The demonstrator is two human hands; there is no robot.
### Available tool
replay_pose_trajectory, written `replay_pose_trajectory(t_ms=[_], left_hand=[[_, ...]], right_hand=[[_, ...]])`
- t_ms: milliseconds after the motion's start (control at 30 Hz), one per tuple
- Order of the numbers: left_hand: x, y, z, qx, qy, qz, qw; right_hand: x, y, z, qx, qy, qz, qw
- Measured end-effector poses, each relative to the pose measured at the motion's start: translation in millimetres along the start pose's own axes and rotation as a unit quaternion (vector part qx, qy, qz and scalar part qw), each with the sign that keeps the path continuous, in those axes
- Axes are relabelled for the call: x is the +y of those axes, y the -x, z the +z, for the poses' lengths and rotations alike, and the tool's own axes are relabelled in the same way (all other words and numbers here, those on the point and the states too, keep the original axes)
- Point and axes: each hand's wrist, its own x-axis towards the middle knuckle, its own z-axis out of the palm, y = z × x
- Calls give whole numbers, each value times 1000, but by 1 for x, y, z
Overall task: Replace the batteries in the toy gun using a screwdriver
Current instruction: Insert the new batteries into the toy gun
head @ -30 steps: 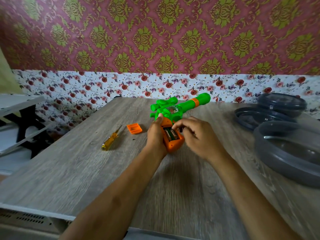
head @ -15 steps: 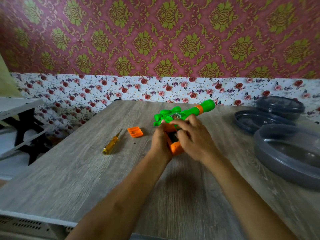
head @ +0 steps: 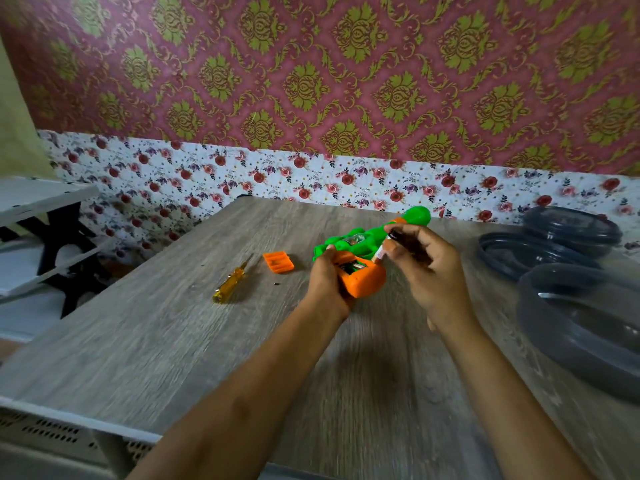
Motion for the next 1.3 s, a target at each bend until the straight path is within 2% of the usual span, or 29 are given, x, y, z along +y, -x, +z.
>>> replay_pose_trajectory(t_ms=[233,467,733,933,1067,1300], left_hand=[[-11,-5,-1,-10,-40,-23,999],[-11,-1,0,-4,-43,-36,998],[-11,-10,-6,1,-60,-20,998],[-12,-10,-8,-22,-62,-17,998],[-17,-12,-7,-35,-75,-26,996],[-14,-12,-5,22,-60,-18,998]], right_hand=[[4,4,3,-16,84,-70,994],[11,3,6,-34,191,-77,978],[3,5,-3,-66,241,-114,962],[-5,5,-6,-51,290,-195,936],[-3,5,-2,-81,340,-175,920],[-2,7,-6,-120,313,-119,935]])
